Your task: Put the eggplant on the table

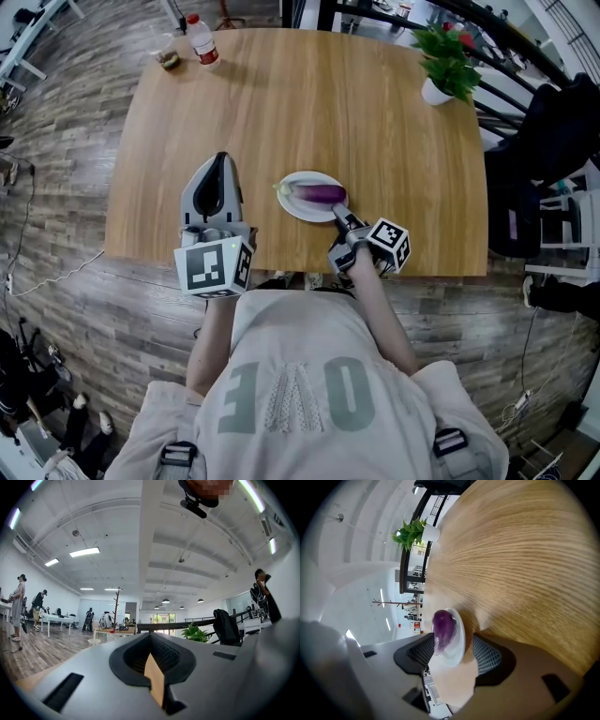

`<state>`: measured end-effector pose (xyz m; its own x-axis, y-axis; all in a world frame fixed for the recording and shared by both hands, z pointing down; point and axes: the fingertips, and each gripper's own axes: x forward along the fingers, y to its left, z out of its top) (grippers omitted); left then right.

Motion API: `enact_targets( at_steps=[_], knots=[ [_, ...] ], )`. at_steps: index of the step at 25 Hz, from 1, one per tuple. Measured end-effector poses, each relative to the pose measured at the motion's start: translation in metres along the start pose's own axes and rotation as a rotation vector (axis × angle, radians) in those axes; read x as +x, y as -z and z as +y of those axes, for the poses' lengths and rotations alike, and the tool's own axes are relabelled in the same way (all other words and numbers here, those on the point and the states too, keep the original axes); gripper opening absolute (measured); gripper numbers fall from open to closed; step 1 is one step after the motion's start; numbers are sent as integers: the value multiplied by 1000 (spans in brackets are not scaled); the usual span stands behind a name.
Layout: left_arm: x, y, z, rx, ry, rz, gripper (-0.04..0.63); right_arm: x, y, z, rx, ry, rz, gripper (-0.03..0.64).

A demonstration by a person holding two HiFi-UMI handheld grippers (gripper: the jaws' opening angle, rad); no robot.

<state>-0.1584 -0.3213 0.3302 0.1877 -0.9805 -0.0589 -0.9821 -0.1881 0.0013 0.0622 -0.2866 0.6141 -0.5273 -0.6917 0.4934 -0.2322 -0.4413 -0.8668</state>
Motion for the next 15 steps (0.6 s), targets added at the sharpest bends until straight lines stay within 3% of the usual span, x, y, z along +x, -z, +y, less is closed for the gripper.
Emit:
enact_targets(
  at_steps=[4,7,12,15],
  knots=[
    [1,-3,-4,-2,8,-9,9,-9,-3,2,13,19,-14,250],
    [2,-7,-7,-2,14,-21,9,-18,-7,17,24,-14,-31,252],
    [5,-13,-12,-5,27,-38,9,-30,-10,83,-7,-202,-43,250],
    [5,-18,-14,-4,37,-50,9,-45,-12,131,-127,-288,-90,249]
  ],
)
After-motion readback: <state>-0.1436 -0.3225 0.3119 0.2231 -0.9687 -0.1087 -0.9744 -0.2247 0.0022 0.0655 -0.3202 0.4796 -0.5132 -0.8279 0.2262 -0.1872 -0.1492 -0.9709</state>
